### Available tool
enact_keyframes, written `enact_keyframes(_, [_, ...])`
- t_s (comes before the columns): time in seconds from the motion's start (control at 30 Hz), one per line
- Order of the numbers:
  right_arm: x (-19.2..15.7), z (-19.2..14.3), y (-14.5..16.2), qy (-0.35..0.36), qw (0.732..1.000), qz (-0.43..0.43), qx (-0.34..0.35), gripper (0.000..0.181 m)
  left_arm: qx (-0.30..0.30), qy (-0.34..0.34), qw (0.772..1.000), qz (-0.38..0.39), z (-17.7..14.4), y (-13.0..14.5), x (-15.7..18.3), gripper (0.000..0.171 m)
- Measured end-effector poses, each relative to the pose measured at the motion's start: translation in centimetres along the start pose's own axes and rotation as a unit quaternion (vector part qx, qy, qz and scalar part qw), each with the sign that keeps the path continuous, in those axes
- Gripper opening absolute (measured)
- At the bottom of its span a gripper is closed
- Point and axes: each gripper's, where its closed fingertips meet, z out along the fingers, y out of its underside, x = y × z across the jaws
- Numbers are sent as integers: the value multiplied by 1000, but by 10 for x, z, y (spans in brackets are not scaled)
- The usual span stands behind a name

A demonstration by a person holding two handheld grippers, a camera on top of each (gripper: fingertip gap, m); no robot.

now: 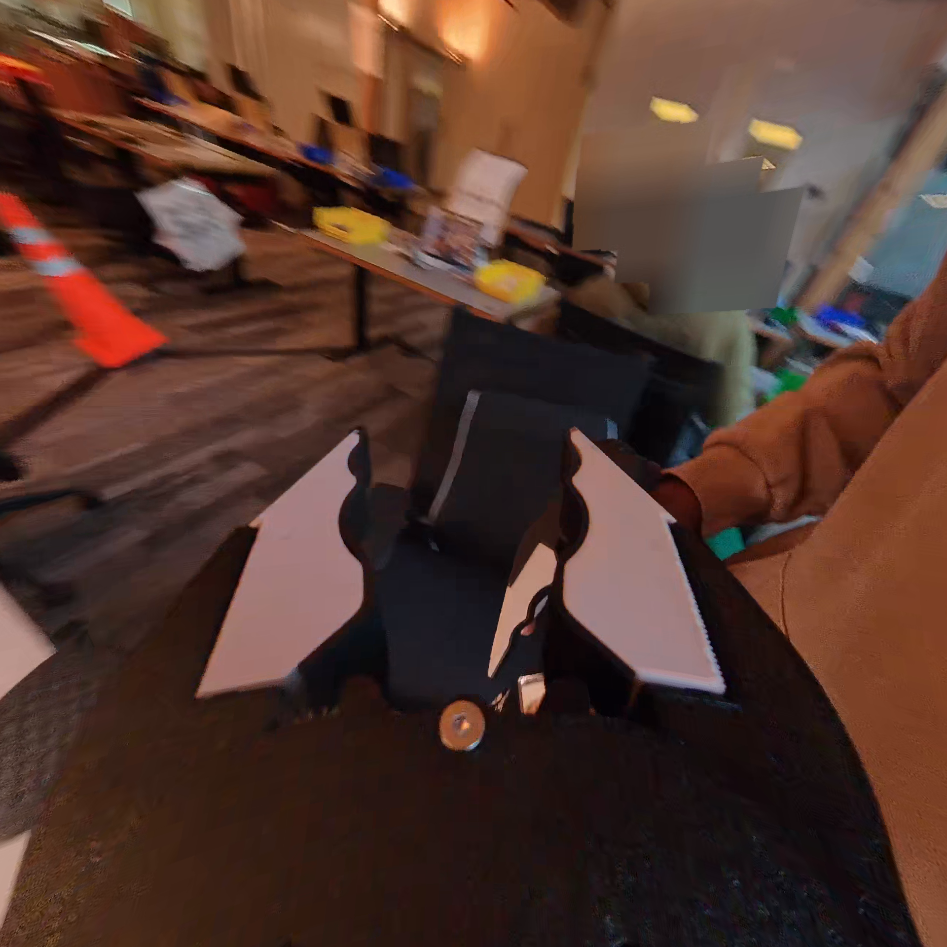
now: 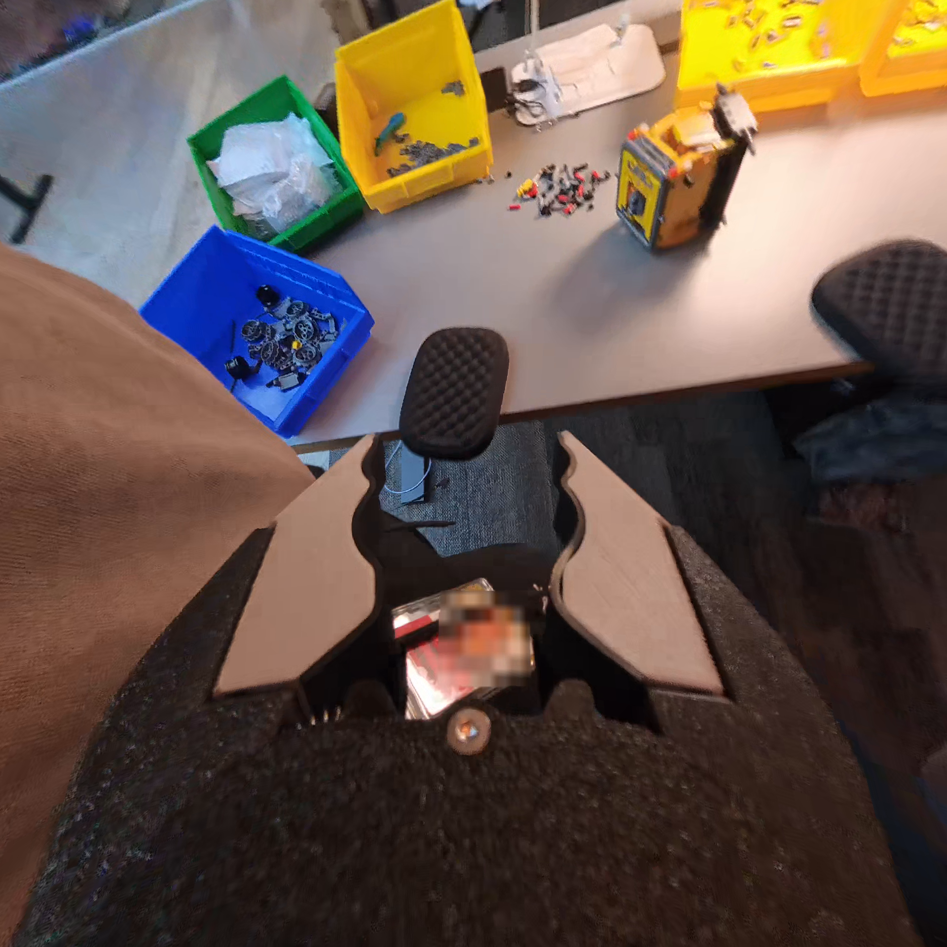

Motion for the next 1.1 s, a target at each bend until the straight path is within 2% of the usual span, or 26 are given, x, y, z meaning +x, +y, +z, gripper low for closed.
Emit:
enact_keyframes(0.1, [39, 46, -39, -67, 997, -34, -14, 63, 39, -145, 989, -17, -55, 17, -72, 74])
enact_keyframes(0.17, [64, 83, -63, -115, 991, -64, -26, 63, 55, -263, 963, -24, -98, 39, -116, 74])
enact_keyframes(0.2, [76, 104, -75, -142, 986, -83, -30, 64, 66, -324, 943, -32, -122, 53, -136, 74])
enact_keyframes(0.27, [104, 149, -95, -195, 971, -136, -30, 65, 85, -444, 890, -52, -173, 90, -166, 74])
enact_keyframes(0.33, [140, 197, -107, -223, 956, -186, -38, 70, 95, -555, 822, -83, -218, 135, -179, 75])
enact_keyframes(0.43, [192, 253, -128, -212, 958, -190, -44, 79, 95, -681, 714, -133, -262, 197, -169, 79])
enact_keyframes(0.5, [219, 278, -133, -195, 960, -194, -41, 82, 107, -727, 661, -154, -272, 228, -151, 81])
enact_keyframes(0.6, [243, 301, -126, -180, 958, -224, -15, 84, 104, -760, 621, -163, -263, 278, -127, 83])
enact_keyframes(0.73, [247, 323, -93, -218, 943, -251, 32, 84, 119, -777, 604, -130, -237, 332, -95, 82])
enact_keyframes(0.83, [234, 322, -64, -268, 918, -284, 74, 84, 112, -795, 590, -88, -206, 367, -67, 78])
enact_keyframes(0.9, [222, 305, -41, -312, 901, -285, 97, 84, 124, -808, 570, -88, -178, 385, -44, 78])
enact_keyframes(1.0, [212, 262, 5, -368, 873, -300, 111, 83, 130, -816, 548, -132, -115, 415, -11, 80])
enact_keyframes(1.1, [216, 225, 46, -375, 878, -285, 87, 84, 145, -824, 516, -182, -52, 434, 20, 73])
